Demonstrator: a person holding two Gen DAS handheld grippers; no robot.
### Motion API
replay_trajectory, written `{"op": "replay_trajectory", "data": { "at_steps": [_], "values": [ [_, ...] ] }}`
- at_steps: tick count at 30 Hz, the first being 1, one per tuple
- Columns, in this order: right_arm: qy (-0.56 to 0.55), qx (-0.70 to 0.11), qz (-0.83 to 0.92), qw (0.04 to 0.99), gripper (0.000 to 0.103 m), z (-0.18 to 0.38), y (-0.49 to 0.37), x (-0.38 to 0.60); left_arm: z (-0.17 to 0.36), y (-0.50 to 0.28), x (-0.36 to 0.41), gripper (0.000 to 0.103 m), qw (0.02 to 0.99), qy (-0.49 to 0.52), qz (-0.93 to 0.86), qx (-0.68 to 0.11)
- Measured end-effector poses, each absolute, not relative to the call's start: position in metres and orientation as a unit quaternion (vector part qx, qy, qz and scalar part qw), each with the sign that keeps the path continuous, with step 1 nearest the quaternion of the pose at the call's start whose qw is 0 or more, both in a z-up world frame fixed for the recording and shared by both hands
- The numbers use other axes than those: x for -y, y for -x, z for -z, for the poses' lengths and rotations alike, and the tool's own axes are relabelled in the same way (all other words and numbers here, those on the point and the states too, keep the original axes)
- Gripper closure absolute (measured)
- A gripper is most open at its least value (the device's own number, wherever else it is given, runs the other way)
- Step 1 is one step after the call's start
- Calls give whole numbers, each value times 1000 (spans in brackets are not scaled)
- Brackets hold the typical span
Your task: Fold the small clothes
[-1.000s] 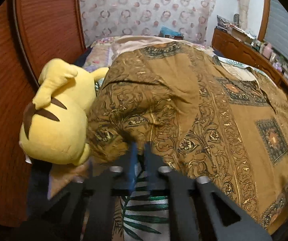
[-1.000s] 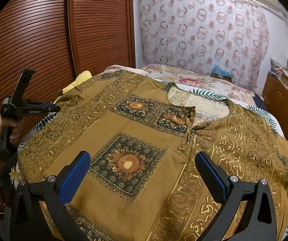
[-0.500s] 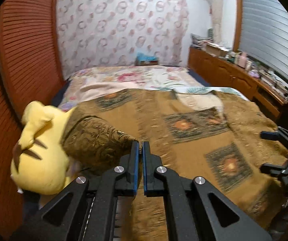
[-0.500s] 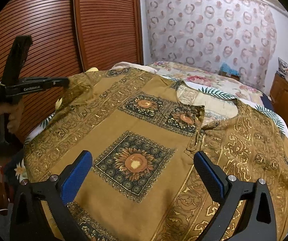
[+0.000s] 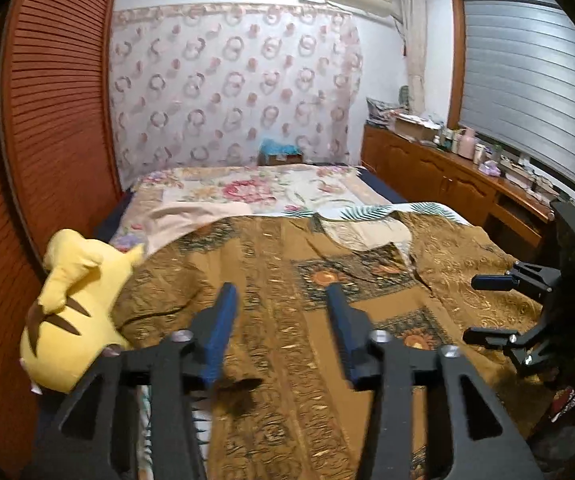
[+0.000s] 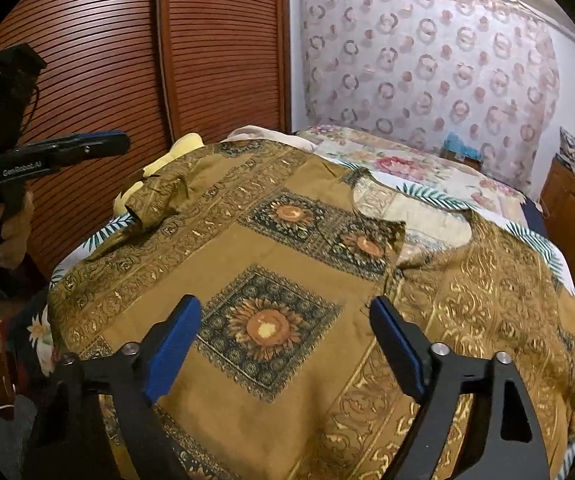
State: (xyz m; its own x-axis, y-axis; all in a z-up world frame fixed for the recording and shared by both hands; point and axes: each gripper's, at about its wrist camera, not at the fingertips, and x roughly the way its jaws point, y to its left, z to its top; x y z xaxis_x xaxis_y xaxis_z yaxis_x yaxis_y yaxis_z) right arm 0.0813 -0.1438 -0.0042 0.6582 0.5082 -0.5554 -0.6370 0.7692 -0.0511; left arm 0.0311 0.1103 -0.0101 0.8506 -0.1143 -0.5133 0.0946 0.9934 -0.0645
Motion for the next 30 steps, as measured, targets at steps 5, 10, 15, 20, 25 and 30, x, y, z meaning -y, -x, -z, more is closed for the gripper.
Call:
{"op": "replay_trajectory", "data": {
  "at_steps": [5,10,15,20,25,30],
  "values": [
    [138,-261,-336,894,28,-6,-94,122,16,-17,-135,22,965,31,29,-260],
    [154,-249,-371,882,36,-15,-109,88,26,-1,-166,22,964,51,-8,-259],
    [155,-255,-412,861,45,-19,-135,44,36,9,-186,22,962,61,-32,-263],
    [153,-274,-443,840,47,-11,-162,1,45,19,-201,22,960,69,-49,-267],
    [158,-303,-447,827,47,3,-188,-45,52,23,-206,22,958,76,-53,-272],
    [186,-331,-415,827,56,20,-211,-82,57,24,-208,22,956,79,-51,-276]
  ]
}}
